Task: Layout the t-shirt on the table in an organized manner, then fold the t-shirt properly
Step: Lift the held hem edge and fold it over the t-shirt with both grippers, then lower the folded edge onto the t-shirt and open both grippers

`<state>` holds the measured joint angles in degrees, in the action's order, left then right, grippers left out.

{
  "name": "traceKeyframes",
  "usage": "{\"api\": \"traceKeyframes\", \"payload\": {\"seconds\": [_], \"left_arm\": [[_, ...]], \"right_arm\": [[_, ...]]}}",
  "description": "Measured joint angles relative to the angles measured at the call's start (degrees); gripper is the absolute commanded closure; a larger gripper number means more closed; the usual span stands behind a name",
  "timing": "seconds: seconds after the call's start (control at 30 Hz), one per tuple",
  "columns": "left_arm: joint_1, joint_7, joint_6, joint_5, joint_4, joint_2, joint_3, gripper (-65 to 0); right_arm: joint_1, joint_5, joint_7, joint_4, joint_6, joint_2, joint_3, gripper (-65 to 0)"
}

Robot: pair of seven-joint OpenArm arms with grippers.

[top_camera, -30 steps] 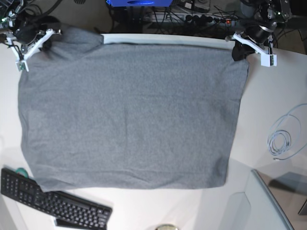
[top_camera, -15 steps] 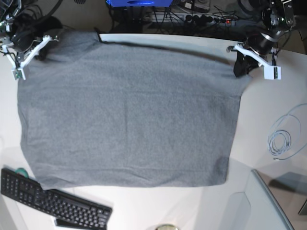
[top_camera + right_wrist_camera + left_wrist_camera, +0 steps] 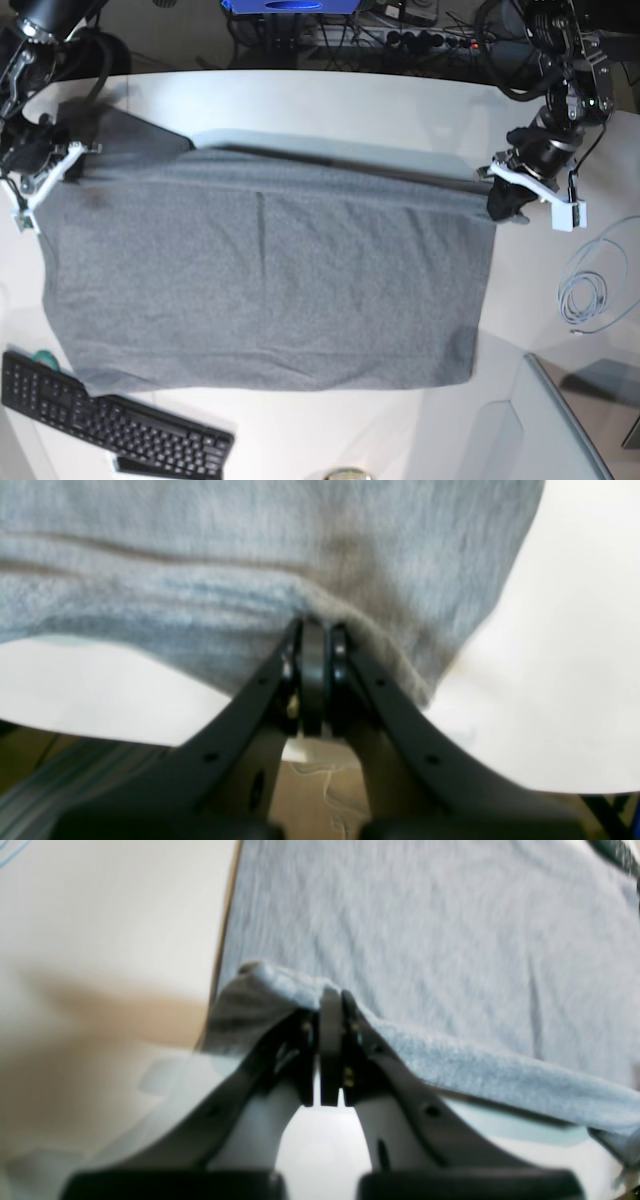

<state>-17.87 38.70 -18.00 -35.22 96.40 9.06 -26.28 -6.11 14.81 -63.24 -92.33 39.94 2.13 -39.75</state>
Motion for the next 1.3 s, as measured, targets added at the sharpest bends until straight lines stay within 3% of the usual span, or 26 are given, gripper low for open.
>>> {"api": "traceKeyframes", "payload": {"seconds": [0.23,0.33,0.47,0.57,0.8,1.0,1.3], "left_arm": [[4.26,0.72,0.02,0.17,-6.60,-0.04,0.44,0.0],[6.12,0.57,0.02,0.02,-8.76,0.04,0.46,0.0],[8.35,0.57,0.28,0.39,-11.32,0.15,0.46,0.0],[10.16,0.57,2.12,0.39,-12.46,0.35,0.46,0.0],[13.94,0.55,2.25,8.66,-14.40,0.02,0.81,0.0],[16.46,-0.13,2.40,9.81,-18.71,-0.15,4.11,0.0],[20.24,-0.28,2.60,9.90,-22.01,-0.15,5.09,0.0]], "right_arm": [[6.82,-0.26,-0.04,9.20,0.00,3.06,0.28,-0.6],[9.33,-0.66,0.17,12.24,0.00,5.01,4.72,-0.6],[13.40,-0.39,2.36,16.41,-0.02,5.16,7.63,-0.6],[15.06,-0.61,5.40,19.21,-3.45,5.22,7.91,-0.6],[19.67,-0.63,11.06,28.63,-4.57,7.06,14.67,-0.6],[20.79,-0.61,15.43,34.36,-7.91,8.81,14.99,-0.6],[21.40,-0.83,17.86,35.23,-8.26,9.03,15.02,-0.6]]}}
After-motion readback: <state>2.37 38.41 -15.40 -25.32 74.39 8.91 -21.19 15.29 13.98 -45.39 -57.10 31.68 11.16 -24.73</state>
